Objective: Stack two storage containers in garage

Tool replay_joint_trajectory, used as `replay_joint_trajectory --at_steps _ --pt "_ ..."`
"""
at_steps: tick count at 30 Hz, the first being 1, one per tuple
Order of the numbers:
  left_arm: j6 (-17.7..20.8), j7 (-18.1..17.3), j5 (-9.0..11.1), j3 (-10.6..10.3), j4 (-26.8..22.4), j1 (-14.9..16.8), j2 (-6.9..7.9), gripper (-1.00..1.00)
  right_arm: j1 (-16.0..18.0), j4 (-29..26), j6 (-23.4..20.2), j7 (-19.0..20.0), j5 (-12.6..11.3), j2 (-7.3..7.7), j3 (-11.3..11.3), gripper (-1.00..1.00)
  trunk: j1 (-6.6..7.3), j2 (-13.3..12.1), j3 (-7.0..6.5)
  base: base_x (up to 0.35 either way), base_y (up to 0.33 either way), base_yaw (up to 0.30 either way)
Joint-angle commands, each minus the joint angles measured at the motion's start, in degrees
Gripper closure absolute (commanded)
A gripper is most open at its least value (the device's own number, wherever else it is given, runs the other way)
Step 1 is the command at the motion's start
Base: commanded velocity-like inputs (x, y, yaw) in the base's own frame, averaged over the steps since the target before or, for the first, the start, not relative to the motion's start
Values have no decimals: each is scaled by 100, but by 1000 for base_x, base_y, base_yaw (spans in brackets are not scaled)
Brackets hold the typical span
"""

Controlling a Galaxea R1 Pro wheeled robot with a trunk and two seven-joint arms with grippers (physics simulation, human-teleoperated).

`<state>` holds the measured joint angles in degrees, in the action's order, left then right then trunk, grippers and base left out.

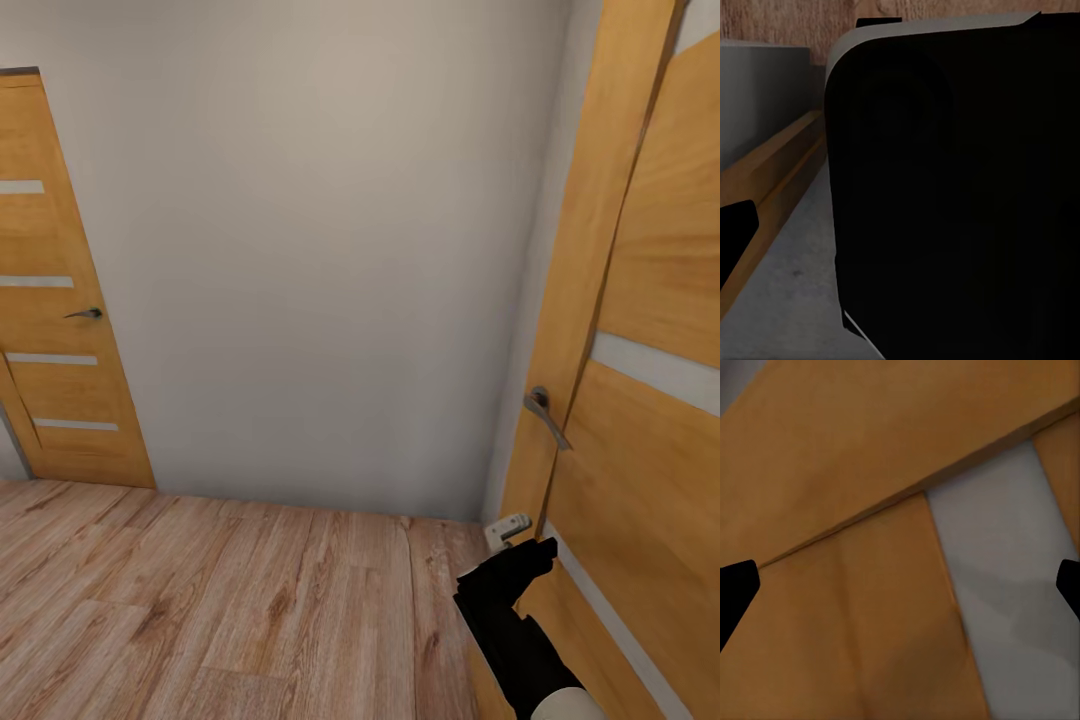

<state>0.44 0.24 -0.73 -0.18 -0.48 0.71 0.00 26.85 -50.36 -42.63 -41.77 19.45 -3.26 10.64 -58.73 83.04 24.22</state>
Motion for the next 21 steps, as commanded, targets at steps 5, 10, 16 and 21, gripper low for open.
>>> replay_joint_trajectory --at_steps 5,10,16,21 --pt "6 2 -7 1 -5 2 0 -100 4 0 -70 -25 39 9 -15 -100 0 4 7 0 0 0" --pt "3 2 -6 0 -5 3 0 -100 4 0 -70 -25 39 84 -21 -100 0 4 7 0 0 0" --pt "2 1 -6 0 -5 2 0 -100 4 0 -70 -25 38 135 -45 -100 0 4 7 0 0 0" --pt "4 -6 -8 0 -5 6 0 -100 4 0 -70 -23 40 231 -243 -100 0 4 7 0 0 0"
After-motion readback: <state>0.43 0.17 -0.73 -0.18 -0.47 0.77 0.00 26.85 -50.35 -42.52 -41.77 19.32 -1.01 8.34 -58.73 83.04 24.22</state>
